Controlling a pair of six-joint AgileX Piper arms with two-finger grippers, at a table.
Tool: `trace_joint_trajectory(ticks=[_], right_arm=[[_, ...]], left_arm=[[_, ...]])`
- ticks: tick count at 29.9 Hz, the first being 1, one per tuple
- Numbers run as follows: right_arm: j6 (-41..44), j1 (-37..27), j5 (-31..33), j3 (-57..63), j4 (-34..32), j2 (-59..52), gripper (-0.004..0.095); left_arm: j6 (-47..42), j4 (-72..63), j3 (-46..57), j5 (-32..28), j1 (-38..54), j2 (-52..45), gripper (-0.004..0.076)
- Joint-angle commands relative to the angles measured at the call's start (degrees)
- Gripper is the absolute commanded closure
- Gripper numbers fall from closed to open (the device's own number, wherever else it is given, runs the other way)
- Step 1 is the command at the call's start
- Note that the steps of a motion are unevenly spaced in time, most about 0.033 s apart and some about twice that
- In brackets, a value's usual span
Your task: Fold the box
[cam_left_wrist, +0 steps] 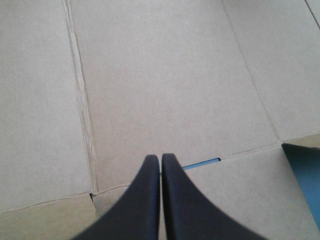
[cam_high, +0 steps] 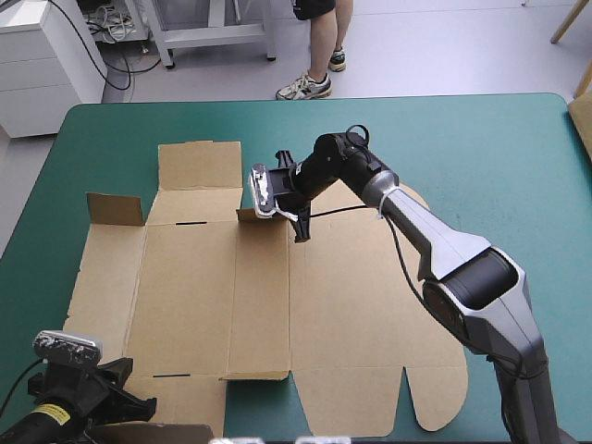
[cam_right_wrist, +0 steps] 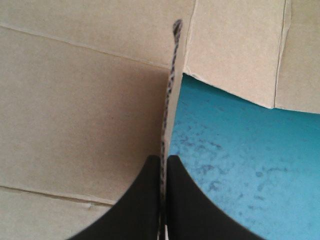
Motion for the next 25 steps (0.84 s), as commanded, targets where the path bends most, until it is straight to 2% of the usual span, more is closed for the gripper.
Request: trace_joint_trajectory(ticks=[1, 10, 13, 16, 19, 21, 25], right_arm=[[0.89, -0.12, -0.03, -2.08, 2.36, -3.06, 0.0929], [3.79, -0.12, -0.36, -2.08, 1.88, -2.95, 0.0927], [5.97, -0.12, -1.02, -2.08, 1.88, -2.95, 0.0894], [7.25, -0.12, -1.02, -2.08, 1.88, -3.18, 0.0789], [7.25, -0.12, -0.91, -2.08, 1.56, -3.64, 0.0621], [7.25, -0.36, -0.77, -2.08, 1.42, -4.13, 0.0544], [13.94, -2.06, -0.39, -2.08, -0.85, -5.56, 0.0528]], left_arm=[[-0.48, -1.08, -1.32, -2.82, -0.28, 0.5, 0.0731], [-0.48, -1.08, -1.32, -2.82, -0.28, 0.5, 0.0731], [-0.48, -1.08, -1.32, -2.82, -0.28, 0.5, 0.0731], [-0.48, -1.08, -1.32, -2.82, -0.28, 0.5, 0.0731], [-0.48, -1.08, -1.32, -2.82, -0.28, 0.5, 0.0731], [-0.48, -1.08, -1.32, -2.82, -0.28, 0.5, 0.0731], [-0.48, -1.08, -1.32, -2.82, -0.28, 0.5, 0.0731]])
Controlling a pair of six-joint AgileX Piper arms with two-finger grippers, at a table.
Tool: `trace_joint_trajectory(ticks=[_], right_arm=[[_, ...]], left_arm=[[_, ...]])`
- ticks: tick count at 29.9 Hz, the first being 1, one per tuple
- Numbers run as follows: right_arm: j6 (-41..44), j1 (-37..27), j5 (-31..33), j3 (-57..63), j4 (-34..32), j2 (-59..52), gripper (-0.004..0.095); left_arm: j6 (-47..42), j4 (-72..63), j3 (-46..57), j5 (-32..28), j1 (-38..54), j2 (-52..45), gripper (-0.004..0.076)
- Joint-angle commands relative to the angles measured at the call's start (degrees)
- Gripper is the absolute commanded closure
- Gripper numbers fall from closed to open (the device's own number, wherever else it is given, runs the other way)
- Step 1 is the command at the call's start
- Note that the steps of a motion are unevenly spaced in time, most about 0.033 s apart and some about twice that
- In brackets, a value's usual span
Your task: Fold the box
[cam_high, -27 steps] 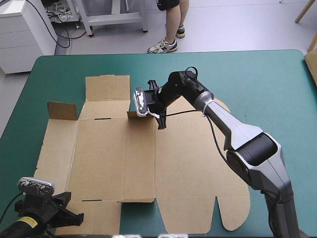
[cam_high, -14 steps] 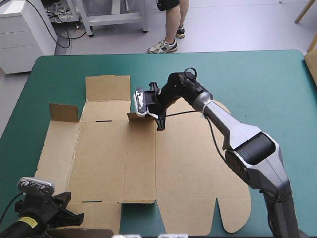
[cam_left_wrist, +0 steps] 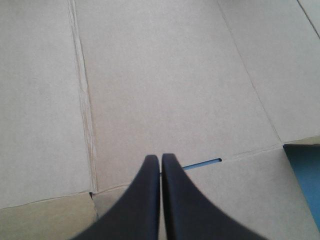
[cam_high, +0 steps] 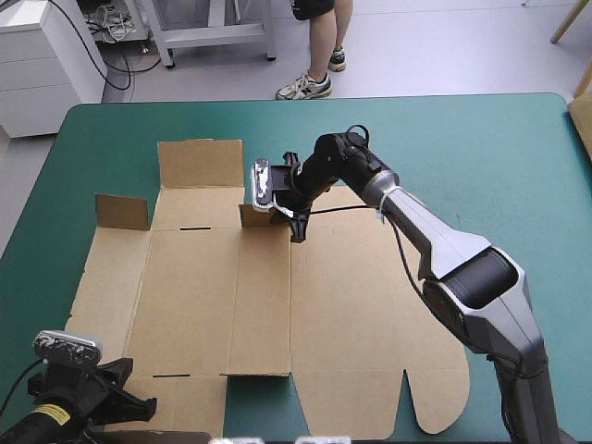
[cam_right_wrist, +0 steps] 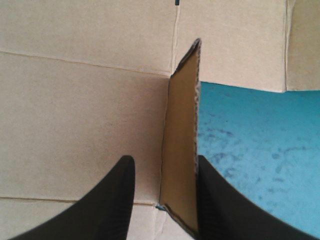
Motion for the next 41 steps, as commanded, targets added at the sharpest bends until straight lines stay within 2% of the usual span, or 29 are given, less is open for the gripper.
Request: trace_joint_trajectory(ticks=[1, 10, 12, 14, 18, 25, 32, 41], right_arm=[[6.57, -2.46, -0.78, -2.08, -1.36, -6.21, 0.0533], [17.43, -14.74, 5.07, -2.08, -3.05, -12.28, 0.0658], [21.13, -18.57, 8.47, -2.08, -3.05, -14.06, 0.0707], [25.13, -22.25, 8.47, -1.07, -3.68, -16.16, 0.0773], [27.24, -28.22, 8.47, 2.9, -5.75, -22.84, 0.0882], [38.76, -37.56, 8.47, 16.38, -11.09, -36.44, 0.091], [41.86, -44.56, 8.38, 36.77, -11.09, -53.46, 0.091], [44.36, -46.13, 6.22, 60.27, -10.63, -74.02, 0.091]], left_arm=[[-0.48, -1.08, -1.32, -2.82, -0.28, 0.5, 0.0731], [-0.48, -0.97, -1.32, -2.82, -0.28, 0.5, 0.0731], [-0.48, -0.97, -1.32, -2.82, -0.28, 0.5, 0.0731], [-0.48, -0.97, -1.32, -2.82, -0.28, 0.5, 0.0731], [-0.48, -0.97, -1.32, -2.82, -0.28, 0.5, 0.0731], [-0.48, -0.97, -1.32, -2.82, -0.28, 0.5, 0.0731], [-0.48, -0.97, -1.32, -2.82, -0.28, 0.5, 0.0731], [-0.48, -0.97, -1.32, -2.82, -0.28, 0.5, 0.0731]])
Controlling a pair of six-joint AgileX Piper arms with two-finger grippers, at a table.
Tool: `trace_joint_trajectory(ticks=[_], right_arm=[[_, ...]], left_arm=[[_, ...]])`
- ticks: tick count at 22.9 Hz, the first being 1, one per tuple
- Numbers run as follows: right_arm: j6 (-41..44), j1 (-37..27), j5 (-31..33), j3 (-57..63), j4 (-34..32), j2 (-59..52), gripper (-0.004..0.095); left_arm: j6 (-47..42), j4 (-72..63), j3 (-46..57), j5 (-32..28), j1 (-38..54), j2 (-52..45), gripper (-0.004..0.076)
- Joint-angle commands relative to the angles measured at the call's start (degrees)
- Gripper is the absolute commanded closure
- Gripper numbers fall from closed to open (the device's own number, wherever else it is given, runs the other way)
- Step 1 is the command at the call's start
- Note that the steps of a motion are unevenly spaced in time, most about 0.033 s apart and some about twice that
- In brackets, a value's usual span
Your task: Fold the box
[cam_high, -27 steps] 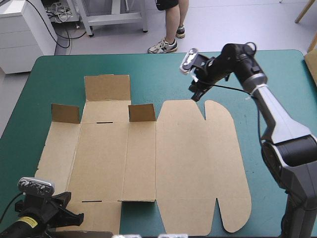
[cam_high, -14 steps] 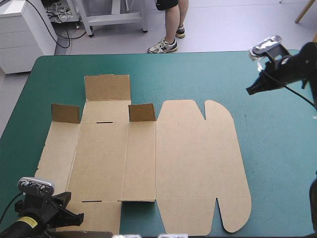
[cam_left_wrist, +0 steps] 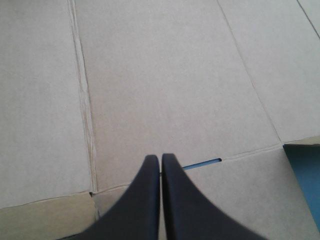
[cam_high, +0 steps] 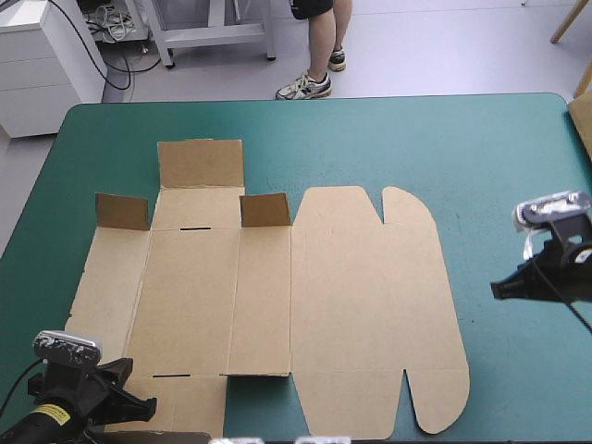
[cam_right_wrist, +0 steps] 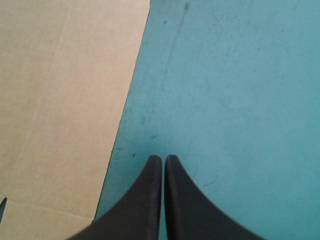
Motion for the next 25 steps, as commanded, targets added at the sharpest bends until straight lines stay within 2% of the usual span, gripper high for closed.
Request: trace_joint_trajectory(ticks=[1, 9, 14, 19, 25], right_arm=[[0.81, -0.36, -3.67, 8.61, 0.93, -9.11, 0.091], [0.6, -0.36, -9.22, 19.04, 0.93, -16.76, 0.091], [1.56, -0.36, -9.67, 20.33, 0.93, -16.76, 0.091], [1.56, -0.36, -9.67, 20.33, 0.93, -16.76, 0.091], [1.56, -0.36, -9.67, 20.33, 1.81, -16.76, 0.091]], left_arm=[[-0.48, -0.97, -1.32, -2.82, -0.28, 0.5, 0.0731], [-1.46, -0.97, -3.28, -2.81, -0.28, 3.95, 0.0731], [-1.55, -0.97, -16.58, -3.98, -0.28, 18.53, 0.0731], [-4.05, -2.47, -25.98, -10.46, -0.28, 34.17, 0.0731], [-4.05, -2.01, -37.78, -9.7, 2.06, 47.52, 0.0731]])
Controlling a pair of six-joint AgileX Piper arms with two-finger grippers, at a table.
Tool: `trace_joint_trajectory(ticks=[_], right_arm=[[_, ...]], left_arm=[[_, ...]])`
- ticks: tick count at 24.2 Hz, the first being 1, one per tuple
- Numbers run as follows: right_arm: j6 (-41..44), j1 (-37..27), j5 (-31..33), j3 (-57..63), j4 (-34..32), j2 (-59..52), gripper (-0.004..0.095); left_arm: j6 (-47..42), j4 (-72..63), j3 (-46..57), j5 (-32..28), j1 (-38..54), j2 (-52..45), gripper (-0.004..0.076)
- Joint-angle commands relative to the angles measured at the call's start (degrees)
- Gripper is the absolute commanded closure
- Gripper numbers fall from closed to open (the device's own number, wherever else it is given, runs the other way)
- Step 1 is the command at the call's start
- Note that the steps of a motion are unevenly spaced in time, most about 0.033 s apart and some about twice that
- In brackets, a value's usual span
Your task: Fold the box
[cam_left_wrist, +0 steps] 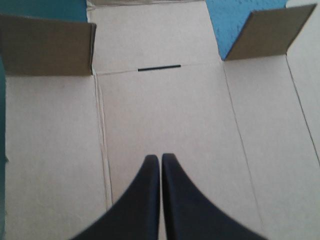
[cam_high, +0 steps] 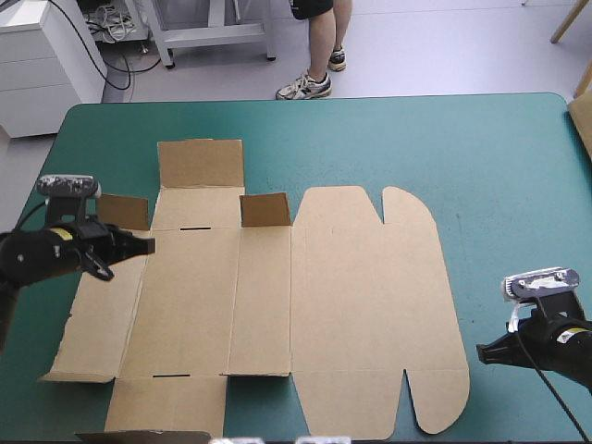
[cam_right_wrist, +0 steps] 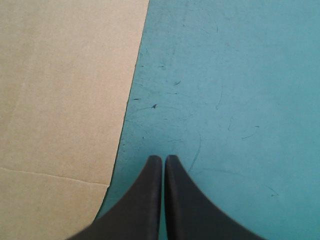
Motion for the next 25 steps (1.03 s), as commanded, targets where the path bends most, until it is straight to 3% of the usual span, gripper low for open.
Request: trace_joint_trajectory(ticks=[1, 8, 15, 22, 25], right_arm=[[-0.15, -0.31, -2.49, -1.37, 1.56, -0.1, 0.091], [-0.15, -0.31, -2.49, -1.37, 1.79, -0.1, 0.091], [-0.15, -0.31, -2.92, -1.37, 3.04, -0.1, 0.091], [-0.27, -0.31, -3.04, -1.37, 3.04, -0.1, 0.091], [-0.27, -0.31, -3.12, -1.37, 3.15, -0.1, 0.091]], left_arm=[[-0.59, -1.39, -7.59, -2.08, 3.0, 5.26, 0.0731], [0.89, -7.1, -14.03, 1.22, 23.73, 12.35, 0.0731], [9.35, -13.46, -14.03, 7.58, 40.63, 14.9, 0.0731], [12.07, -5.43, -13.82, 12.82, 43.8, 15.29, 0.073], [12.57, -5.22, -13.82, 13.46, 43.8, 15.29, 0.0643]])
